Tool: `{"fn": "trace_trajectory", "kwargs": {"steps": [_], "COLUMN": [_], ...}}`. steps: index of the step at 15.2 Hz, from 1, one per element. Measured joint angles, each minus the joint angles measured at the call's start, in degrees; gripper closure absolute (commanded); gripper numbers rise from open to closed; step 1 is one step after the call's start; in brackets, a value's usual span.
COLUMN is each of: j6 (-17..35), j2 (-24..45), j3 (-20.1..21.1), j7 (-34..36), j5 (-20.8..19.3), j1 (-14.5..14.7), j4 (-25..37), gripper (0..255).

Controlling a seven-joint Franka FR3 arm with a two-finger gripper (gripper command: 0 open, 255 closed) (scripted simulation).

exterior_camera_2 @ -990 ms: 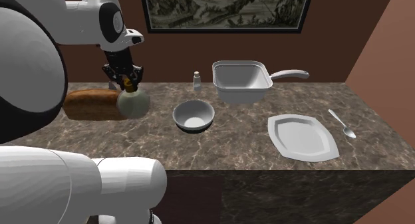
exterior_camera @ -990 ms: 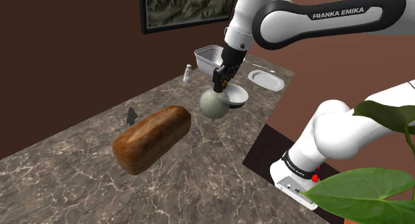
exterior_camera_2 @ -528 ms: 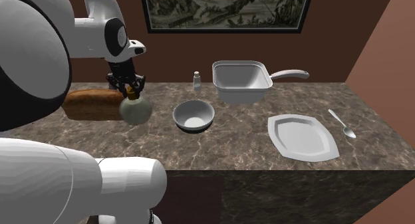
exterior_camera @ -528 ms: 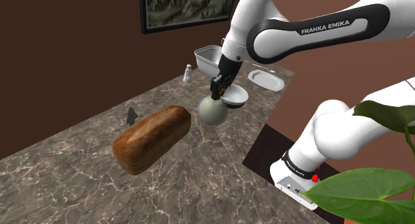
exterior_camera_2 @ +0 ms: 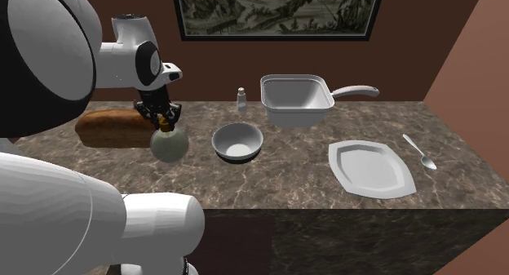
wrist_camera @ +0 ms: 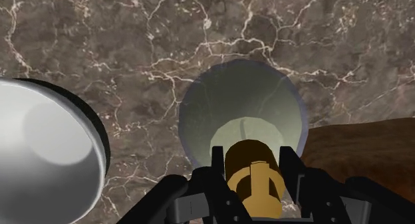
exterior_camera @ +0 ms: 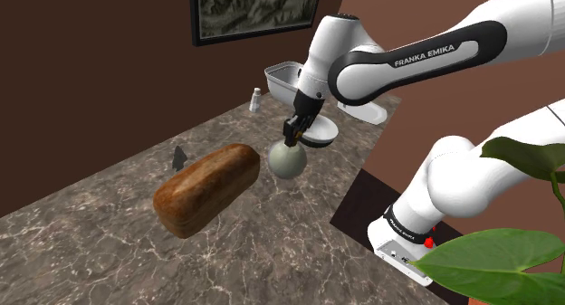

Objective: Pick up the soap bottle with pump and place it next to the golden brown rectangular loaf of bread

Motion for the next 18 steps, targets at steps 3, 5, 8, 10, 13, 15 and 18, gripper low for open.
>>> {"fn": "trace_trajectory", "kwargs": {"steps": [3, 5, 8, 10, 13, 15, 18], "j6": [0.6, 0.7, 0.7, 0.7, 0.7, -1.8, -7.1], "j2": [0.1, 0.1, 0.1, 0.1, 0.1, -0.8, -4.0], "j3": [0.0, 0.0, 0.0, 0.0, 0.0, -0.1, -0.5], "j7": [-0.1, -0.1, -0.1, -0.1, -0.1, 0.1, 0.0], "j5": [0.0, 0.0, 0.0, 0.0, 0.0, -0.1, -0.2], "j1": [0.0, 0.0, 0.0, 0.0, 0.0, 0.0, 0.0], "j4": [-0.4, -0.5, -0.5, -0.5, -0.5, 1.1, 3.3], "gripper": [255, 255, 0, 0, 0, 0, 0]}}
